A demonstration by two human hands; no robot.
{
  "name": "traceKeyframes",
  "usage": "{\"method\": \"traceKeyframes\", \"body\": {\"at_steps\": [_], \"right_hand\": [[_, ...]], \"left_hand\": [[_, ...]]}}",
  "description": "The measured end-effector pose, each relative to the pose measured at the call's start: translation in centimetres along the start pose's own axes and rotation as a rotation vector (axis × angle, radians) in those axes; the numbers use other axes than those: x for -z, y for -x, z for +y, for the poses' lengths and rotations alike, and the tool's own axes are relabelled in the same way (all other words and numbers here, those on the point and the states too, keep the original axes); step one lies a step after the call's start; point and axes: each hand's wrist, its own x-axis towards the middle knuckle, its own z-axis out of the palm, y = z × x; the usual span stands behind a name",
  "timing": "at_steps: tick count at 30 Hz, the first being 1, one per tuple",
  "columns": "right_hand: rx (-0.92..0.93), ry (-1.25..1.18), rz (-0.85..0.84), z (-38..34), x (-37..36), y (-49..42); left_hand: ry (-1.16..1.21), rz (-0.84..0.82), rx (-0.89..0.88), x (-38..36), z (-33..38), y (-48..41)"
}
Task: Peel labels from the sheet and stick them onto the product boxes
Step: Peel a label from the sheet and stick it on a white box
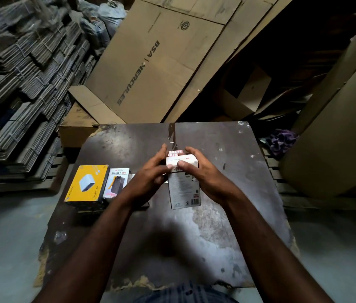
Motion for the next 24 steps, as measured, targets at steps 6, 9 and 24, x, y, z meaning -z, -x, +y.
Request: {"method": "traceKeyframes", "body": {"at_steps": [6, 9, 24], "right_hand": [[0.03, 0.105, -0.082, 0.1, -0.2, 0.0], [0.063, 0.128, -0.084, 0.2, -0.3, -0.1], [0.049, -0.124, 0.26, 1.0, 1.4, -0.6]], "left_hand": [[0.147, 0.071, 0.005, -1.6, -0.2, -0.3], [0.121, 0.074, -0.023, -1.6, -0.3, -0.5], [0.098, 0.047, -0.024, -0.6, -2.4, -1.0]]}}
